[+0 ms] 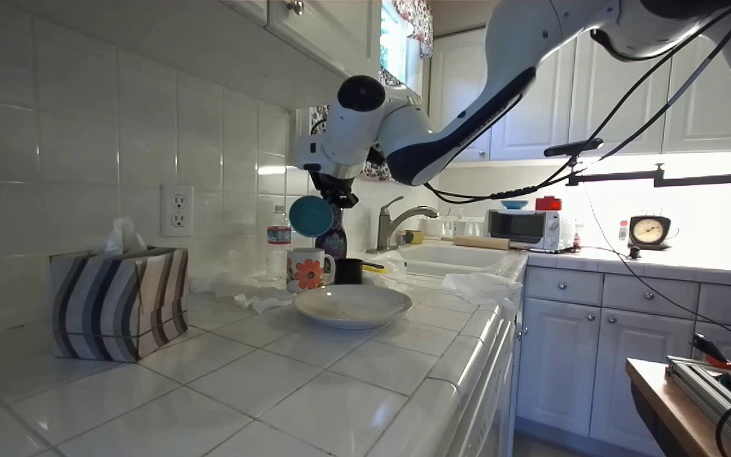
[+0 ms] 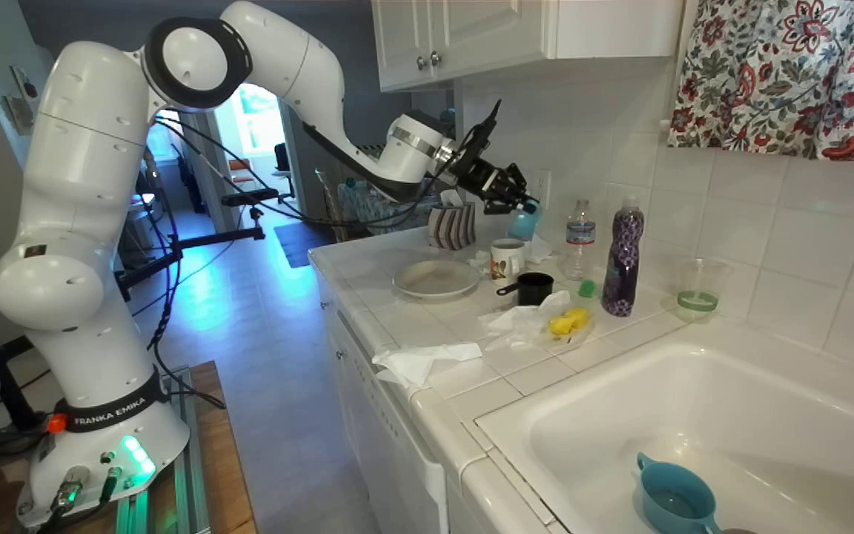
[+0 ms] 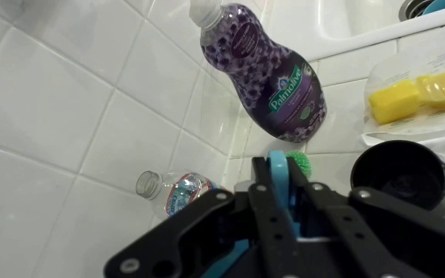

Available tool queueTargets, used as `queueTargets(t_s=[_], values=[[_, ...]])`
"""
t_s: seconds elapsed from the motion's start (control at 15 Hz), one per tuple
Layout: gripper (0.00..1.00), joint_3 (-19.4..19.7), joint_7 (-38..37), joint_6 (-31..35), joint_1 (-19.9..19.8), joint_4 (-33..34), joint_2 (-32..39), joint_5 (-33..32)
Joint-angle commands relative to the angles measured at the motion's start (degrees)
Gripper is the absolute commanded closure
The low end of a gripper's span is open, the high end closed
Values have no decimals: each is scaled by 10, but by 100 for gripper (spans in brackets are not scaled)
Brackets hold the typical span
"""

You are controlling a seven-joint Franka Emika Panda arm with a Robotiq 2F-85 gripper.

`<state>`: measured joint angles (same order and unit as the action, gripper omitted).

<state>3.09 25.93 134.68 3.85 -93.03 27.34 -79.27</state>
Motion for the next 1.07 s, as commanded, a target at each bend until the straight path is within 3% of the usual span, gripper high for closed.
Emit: queueTargets(t_s=[0.0,1.0], values=[[97,-9,2,-30,3,-7,-10,-28],[97,-21,57,-80,7,37,20,-44]])
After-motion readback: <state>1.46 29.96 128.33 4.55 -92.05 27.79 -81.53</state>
